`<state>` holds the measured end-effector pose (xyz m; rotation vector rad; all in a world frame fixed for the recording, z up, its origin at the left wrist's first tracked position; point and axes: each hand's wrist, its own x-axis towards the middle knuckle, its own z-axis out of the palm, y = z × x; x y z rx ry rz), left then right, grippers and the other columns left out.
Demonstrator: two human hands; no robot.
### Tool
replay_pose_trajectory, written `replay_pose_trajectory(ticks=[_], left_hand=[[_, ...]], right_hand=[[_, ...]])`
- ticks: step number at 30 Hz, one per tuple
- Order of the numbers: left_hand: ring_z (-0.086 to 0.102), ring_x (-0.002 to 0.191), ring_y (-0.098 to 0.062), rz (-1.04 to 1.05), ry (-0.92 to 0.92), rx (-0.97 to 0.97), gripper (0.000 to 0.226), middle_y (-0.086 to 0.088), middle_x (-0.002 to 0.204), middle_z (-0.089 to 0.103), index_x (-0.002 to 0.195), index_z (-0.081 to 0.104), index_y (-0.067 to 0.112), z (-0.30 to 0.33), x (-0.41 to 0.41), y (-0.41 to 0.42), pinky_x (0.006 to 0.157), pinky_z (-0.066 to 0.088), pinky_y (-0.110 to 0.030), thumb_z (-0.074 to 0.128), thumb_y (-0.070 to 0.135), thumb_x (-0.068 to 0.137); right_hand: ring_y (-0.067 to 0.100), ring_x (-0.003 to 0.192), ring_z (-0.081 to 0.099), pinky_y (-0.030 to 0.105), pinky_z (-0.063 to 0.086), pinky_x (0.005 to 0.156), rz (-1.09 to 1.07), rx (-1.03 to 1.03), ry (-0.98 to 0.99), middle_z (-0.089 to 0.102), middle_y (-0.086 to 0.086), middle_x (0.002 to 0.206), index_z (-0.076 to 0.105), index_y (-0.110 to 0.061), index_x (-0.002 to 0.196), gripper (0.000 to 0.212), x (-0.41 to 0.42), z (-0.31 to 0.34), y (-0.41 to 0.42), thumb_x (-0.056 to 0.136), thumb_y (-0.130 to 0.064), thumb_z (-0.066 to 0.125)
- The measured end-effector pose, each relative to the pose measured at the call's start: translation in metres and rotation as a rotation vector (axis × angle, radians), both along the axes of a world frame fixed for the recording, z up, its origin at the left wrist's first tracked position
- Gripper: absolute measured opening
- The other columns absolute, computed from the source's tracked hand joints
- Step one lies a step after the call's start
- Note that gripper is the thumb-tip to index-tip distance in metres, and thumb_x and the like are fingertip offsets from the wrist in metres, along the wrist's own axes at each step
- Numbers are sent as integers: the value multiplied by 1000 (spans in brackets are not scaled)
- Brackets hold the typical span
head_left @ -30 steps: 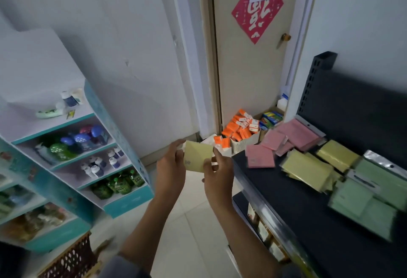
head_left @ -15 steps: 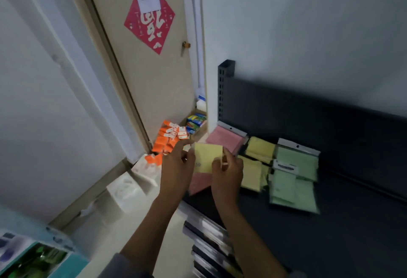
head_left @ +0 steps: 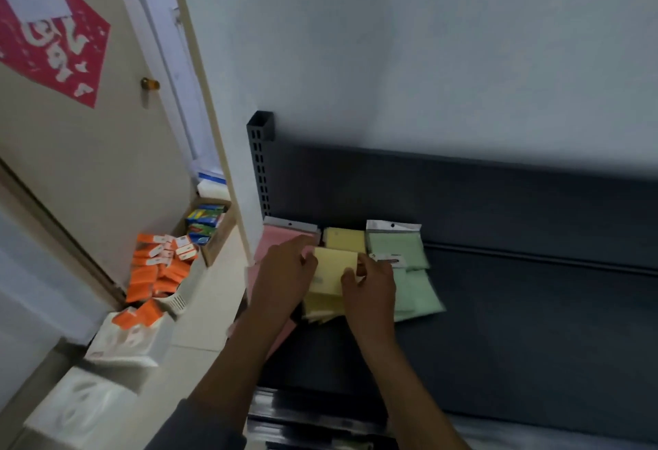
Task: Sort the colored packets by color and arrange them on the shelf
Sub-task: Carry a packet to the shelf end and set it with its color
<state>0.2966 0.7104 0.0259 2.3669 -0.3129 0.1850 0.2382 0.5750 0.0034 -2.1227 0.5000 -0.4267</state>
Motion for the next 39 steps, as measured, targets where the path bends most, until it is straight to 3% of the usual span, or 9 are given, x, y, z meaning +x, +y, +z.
replay_pose_trajectory(ticks=[3,5,8,13,16,23,27,34,39], left_hand=[[63,88,-16,-49,40,84,30,-4,108,74,121,72,26,-8,2,-4,80,47,-27,57,17,97],[64,98,-20,-75,61,158,28,-3,112,72,116,75,26,-14,3,-3,82,48,-30,58,19,96],[62,94,-23,-106,29,188,23,-7,103,64,113,76,23,-15,4,-5,74,48,-32,59,20,96],[60,90,-21,-121,-60,217,21,-4,98,60,111,73,22,-12,0,-6,65,45,-31,57,24,97],[58,89,-19,-92,-101,200,21,-2,97,62,109,72,22,-13,-3,2,66,47,-32,56,27,98],[55,95,-22,-61,-213,48,12,-1,98,63,102,73,18,-21,-6,20,75,47,-34,64,21,95],[55,94,-24,-115,-286,7,15,-4,99,68,107,76,15,-23,-7,7,78,48,-38,67,20,95],[54,91,-22,-270,-281,-62,30,1,95,64,99,73,18,-26,-19,-47,83,41,-35,47,33,100],[51,91,-17,-372,-292,-108,23,4,97,64,104,71,20,-14,-41,-100,82,45,-35,51,29,99]], right_hand=[[19,99,54,23,43,89,-8,-12,60,51,7,113,61,-6,125,29,-4,-7,-1,97,-13,59],[16,97,52,23,43,92,-15,6,67,50,4,111,58,-9,132,37,-9,-10,-1,96,-8,60],[18,106,55,27,45,97,-21,21,48,52,6,116,54,-11,140,46,-14,-10,2,94,-5,59],[20,113,54,32,47,101,-31,-85,-14,55,2,119,63,-13,128,34,-19,-12,5,94,-8,60],[19,114,54,27,47,97,-14,-187,-7,56,2,123,67,-13,126,29,-19,-13,10,97,-13,58],[22,113,56,35,50,96,-26,-223,-6,56,6,125,68,-13,120,26,-10,-5,28,95,-17,60],[18,105,59,33,52,90,-87,-185,-40,59,1,116,73,-14,114,23,-19,-6,21,95,-15,60],[14,89,63,28,53,81,-247,-187,-51,63,0,108,76,-15,106,20,-51,0,-20,95,-15,59],[8,83,61,22,52,78,-323,-130,-81,60,-5,109,74,-17,108,18,-76,9,-63,97,-17,59]])
